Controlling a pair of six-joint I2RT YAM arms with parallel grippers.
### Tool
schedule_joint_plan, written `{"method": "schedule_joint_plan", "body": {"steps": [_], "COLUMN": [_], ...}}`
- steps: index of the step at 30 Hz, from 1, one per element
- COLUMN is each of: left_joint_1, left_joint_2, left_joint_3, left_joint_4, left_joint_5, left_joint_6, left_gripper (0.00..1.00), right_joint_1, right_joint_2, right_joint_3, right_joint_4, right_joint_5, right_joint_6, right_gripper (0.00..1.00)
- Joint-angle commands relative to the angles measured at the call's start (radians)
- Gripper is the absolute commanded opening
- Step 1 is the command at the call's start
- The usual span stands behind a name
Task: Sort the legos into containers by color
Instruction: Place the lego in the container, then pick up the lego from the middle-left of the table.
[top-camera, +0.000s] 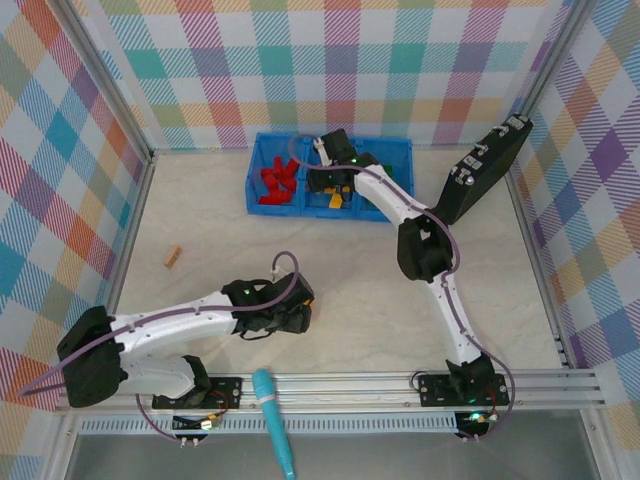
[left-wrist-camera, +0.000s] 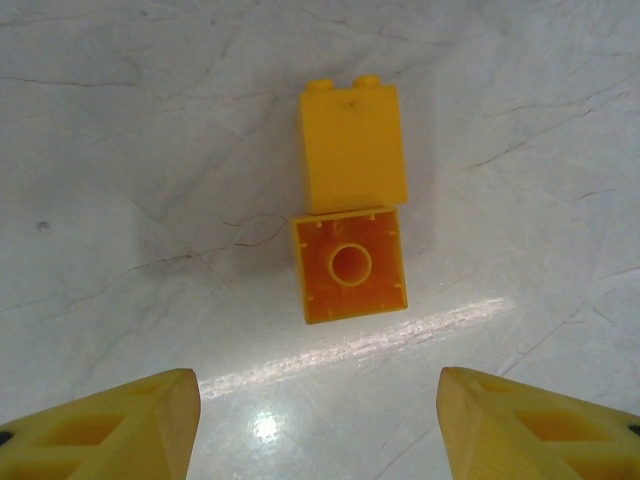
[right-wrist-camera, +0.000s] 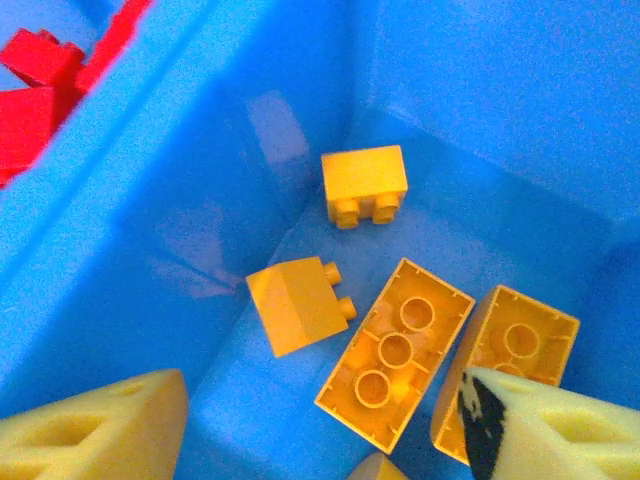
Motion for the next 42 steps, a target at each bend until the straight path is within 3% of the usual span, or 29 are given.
{"method": "schedule_joint_plan", "body": {"steps": [1, 3, 6, 15, 27, 35, 42], "left_joint_1": [-0.022, -0.029, -0.033, -0.034, -0.033, -0.033, -0.032], "left_joint_2": [0.045, 0.078, 0.122, 0.197, 0.284, 0.282, 0.221], "left_joint_3": [0.002, 0.013, 0.032, 0.036, 0.071, 0.107, 0.307], "left_joint_4": [0.030, 0.036, 0.032, 0.092, 0.103, 0.049, -0.141], "left_joint_5": [-0.032, -0.045, -0.073, -0.089, -0.055, -0.030, -0.083], "left_joint_6": [-0.018, -0.015, -0.005, 0.016, 0.028, 0.038, 0.115], "left_gripper": [0.64, 0.64, 0.64, 0.63, 0.32, 0.24, 0.24], "right_joint_1": [-0.001, -0.001, -0.001, -0.001, -0.001, -0.001, -0.001], "right_joint_2": [-0.120, -0.155, -0.213, -0.404, -0.841, -1.161, -1.336], "right_joint_3": [-0.019, -0.034, -0.064, -0.191, -0.591, -0.896, -1.052], "right_joint_4": [0.011, 0.011, 0.008, -0.012, 0.003, -0.068, -0.250], "right_joint_5": [-0.019, -0.015, -0.013, 0.021, -0.016, 0.005, 0.016], "right_joint_6": [-0.018, -0.019, -0.025, -0.013, 0.012, 0.018, 0.064], "right_gripper": [0.80, 0.88, 0.91, 0.91, 0.92, 0.96, 0.96]}}
